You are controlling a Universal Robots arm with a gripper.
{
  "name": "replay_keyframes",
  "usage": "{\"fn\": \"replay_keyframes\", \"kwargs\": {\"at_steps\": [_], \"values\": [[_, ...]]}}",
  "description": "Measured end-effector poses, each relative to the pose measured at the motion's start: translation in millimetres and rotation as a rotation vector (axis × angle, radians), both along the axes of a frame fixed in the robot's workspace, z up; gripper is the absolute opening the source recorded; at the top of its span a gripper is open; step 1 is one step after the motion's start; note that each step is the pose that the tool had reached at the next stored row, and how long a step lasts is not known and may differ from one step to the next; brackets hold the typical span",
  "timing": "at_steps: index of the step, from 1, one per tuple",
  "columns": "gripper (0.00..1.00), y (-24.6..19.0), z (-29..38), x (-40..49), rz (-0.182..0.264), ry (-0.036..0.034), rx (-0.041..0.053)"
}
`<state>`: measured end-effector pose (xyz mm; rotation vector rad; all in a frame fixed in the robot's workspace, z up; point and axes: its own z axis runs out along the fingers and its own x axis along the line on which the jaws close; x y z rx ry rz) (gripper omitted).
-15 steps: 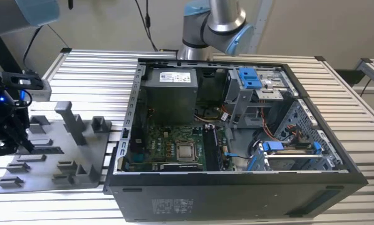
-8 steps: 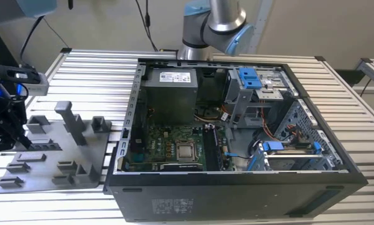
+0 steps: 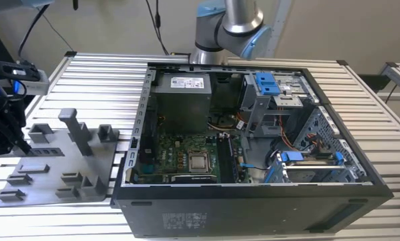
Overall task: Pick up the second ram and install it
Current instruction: 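Pick up the second ram and move it above second insertion slot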
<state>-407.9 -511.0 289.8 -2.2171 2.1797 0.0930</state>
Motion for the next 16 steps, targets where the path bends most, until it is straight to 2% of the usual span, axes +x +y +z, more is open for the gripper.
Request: {"fn": "replay_keyframes", "kwargs": {"at_steps": [16], "values": [[0.14, 6.7, 38.2, 0.0, 0.000, 0.0000, 0.0000]]}}
